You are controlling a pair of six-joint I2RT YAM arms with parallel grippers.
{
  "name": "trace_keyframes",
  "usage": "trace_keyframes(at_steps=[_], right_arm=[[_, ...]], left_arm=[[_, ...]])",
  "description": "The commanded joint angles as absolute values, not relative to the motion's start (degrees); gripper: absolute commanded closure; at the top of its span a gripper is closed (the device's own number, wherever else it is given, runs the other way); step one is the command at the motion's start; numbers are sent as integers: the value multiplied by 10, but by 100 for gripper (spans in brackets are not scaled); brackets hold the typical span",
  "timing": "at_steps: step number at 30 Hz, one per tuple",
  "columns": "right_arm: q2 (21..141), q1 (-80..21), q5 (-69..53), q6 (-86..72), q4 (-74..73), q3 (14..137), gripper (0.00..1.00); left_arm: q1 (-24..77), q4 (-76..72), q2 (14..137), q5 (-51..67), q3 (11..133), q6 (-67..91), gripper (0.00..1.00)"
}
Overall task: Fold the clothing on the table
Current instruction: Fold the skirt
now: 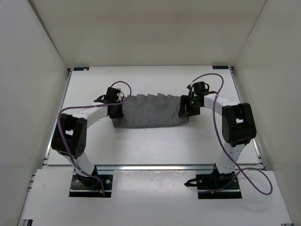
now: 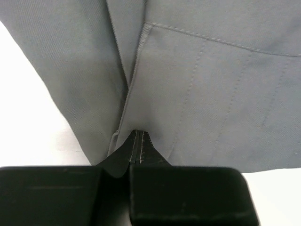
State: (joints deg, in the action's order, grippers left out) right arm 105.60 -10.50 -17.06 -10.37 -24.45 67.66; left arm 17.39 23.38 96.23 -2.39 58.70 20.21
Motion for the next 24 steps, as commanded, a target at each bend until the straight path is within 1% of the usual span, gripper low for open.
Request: trace_keyframes(at_steps=[1, 2, 3, 4, 5, 8, 9, 10, 12, 17, 22, 24], right_arm=[[1065, -106, -140, -107, -256, 686, 43], [1066, -105, -143, -105, -257, 689, 46], [1071, -106, -143, -104, -261, 686, 52], [1079, -112, -139, -105, -264, 692, 62], [1080, -112, -130, -107, -263, 695, 67], [1097, -122, -120, -105, -278, 712, 93], [1102, -127, -114, -107, -279, 718, 98], [1101, -124, -113, -107, -286, 715, 100], [1097, -117, -113, -108, -286, 720, 100], [1040, -94, -111, -97, -298, 716, 100], [1006, -92, -88, -67, -341, 762, 100], [997, -98, -98, -69, -347, 780, 100]], left_arm=[[176, 235, 957, -46, 580, 200, 100], [173, 233, 956, -51, 577, 203, 100], [175, 232, 958, -57, 572, 200, 100], [174, 233, 959, -56, 574, 200, 100], [177, 233, 959, -57, 574, 202, 100], [186, 241, 981, -45, 580, 202, 100], [189, 241, 984, -42, 584, 201, 100], [193, 243, 992, -40, 584, 202, 100], [200, 244, 1001, -33, 594, 207, 100], [245, 228, 1041, 0, 618, 225, 100], [277, 208, 1077, 46, 649, 247, 100], [292, 203, 1099, 62, 664, 256, 100]])
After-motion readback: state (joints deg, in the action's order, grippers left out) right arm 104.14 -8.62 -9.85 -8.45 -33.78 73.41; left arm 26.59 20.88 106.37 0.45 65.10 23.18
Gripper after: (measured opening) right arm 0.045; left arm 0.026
